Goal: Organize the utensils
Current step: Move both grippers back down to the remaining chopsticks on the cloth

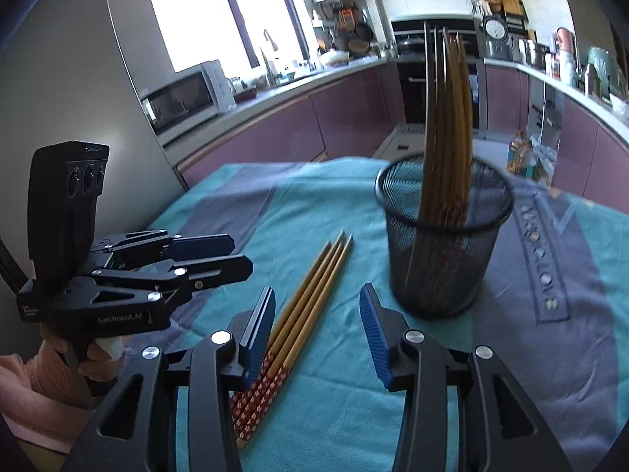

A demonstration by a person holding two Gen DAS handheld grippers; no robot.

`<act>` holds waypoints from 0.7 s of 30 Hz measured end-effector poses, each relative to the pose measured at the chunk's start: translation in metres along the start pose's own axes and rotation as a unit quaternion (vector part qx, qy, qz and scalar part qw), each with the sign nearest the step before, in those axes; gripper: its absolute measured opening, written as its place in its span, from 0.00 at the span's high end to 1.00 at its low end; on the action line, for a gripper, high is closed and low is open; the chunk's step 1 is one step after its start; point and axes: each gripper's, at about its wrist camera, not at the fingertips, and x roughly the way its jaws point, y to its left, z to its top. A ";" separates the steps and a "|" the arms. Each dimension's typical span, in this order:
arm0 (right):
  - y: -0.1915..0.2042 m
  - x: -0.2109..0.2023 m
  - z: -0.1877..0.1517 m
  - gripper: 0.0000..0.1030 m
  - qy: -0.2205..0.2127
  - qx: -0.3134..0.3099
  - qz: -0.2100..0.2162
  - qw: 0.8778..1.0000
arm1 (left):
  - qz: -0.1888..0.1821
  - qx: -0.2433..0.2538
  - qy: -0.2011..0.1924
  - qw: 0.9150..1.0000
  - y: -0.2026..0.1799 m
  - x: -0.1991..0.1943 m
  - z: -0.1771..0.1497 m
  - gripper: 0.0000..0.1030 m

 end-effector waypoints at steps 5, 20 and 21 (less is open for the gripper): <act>0.005 0.015 -0.010 0.59 0.023 -0.001 -0.005 1.000 | 0.008 -0.001 0.025 1.000 0.001 0.014 -0.020 0.57; 0.019 0.034 -0.023 0.59 0.041 -0.019 -0.043 0.998 | 0.013 -0.002 0.041 0.999 -0.002 0.021 -0.029 0.57; 0.019 0.034 -0.024 0.59 0.042 -0.021 -0.046 0.998 | 0.012 -0.003 0.041 0.999 -0.002 0.021 -0.029 0.57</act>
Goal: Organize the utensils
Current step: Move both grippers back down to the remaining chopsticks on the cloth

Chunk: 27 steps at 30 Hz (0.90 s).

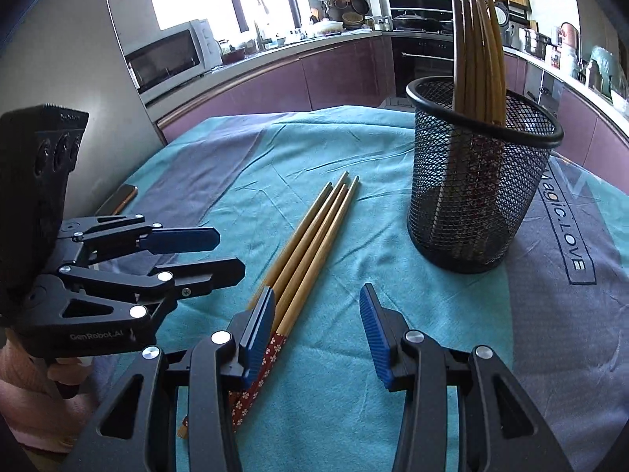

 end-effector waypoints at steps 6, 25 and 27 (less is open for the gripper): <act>0.004 0.003 0.000 0.59 0.006 -0.010 -0.013 1.000 | -0.002 0.001 0.002 1.000 0.001 0.001 -0.001 0.57; -0.003 0.008 0.000 0.59 0.017 0.002 -0.024 1.000 | -0.019 0.004 0.012 1.000 -0.006 0.013 0.004 0.57; -0.004 0.007 -0.001 0.59 0.018 0.004 -0.025 1.000 | -0.018 0.004 0.013 1.000 -0.008 0.016 0.006 0.57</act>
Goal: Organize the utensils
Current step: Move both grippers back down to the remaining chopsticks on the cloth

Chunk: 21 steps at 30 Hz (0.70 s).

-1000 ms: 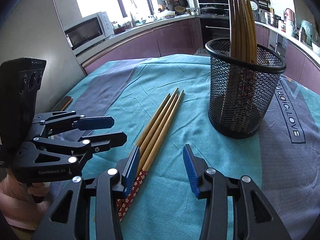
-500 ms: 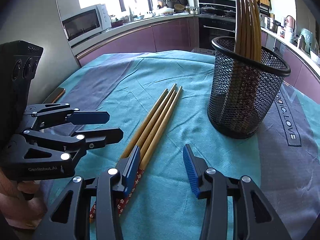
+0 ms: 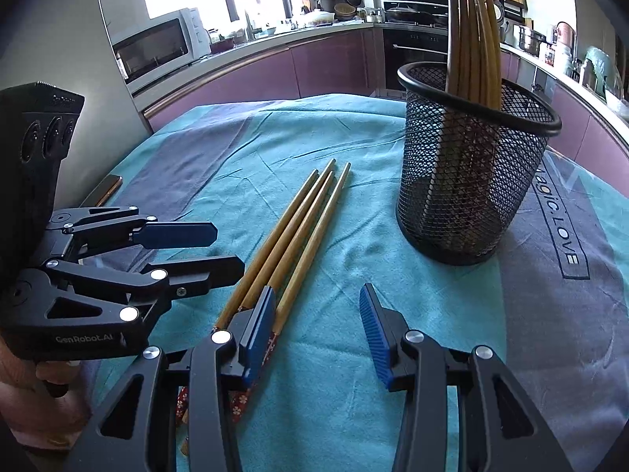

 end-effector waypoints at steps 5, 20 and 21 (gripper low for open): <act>-0.002 -0.002 -0.002 0.59 0.000 0.000 -0.002 1.000 | -0.001 0.001 0.006 1.000 -0.002 0.007 0.003 0.57; -0.004 -0.002 -0.002 0.59 0.001 0.000 0.000 1.000 | 0.016 0.012 0.015 1.000 -0.008 0.018 0.009 0.64; -0.004 -0.003 -0.002 0.59 0.001 0.000 0.000 1.000 | 0.015 0.013 0.016 1.000 -0.008 0.018 0.008 0.66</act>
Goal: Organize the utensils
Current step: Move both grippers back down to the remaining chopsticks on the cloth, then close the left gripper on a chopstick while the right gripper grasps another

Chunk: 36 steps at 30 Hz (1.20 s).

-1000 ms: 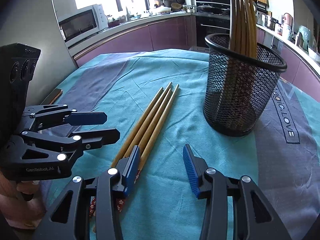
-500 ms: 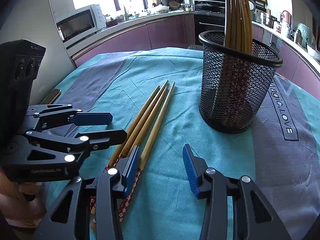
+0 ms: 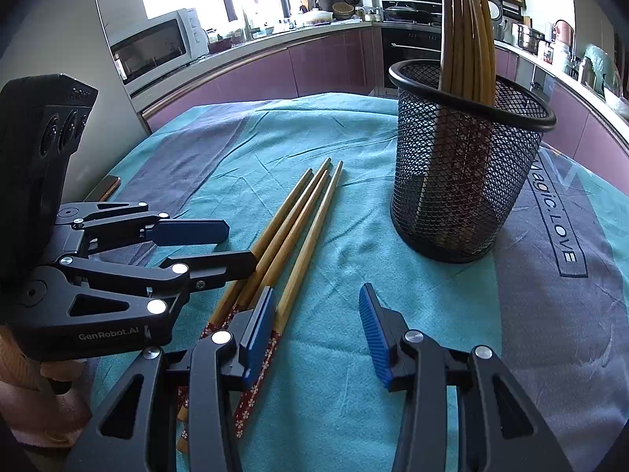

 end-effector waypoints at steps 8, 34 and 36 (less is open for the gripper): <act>0.002 0.004 0.004 0.62 0.002 -0.004 -0.006 1.000 | 0.001 0.005 0.008 1.000 -0.001 0.001 -0.001 0.82; -0.009 0.016 0.016 0.92 -0.002 0.035 0.008 0.999 | -0.015 -0.061 0.010 0.998 0.016 0.006 0.007 0.91; -0.011 0.014 0.014 0.94 -0.004 0.043 0.014 0.999 | -0.017 -0.068 0.009 0.998 0.017 0.004 0.005 0.92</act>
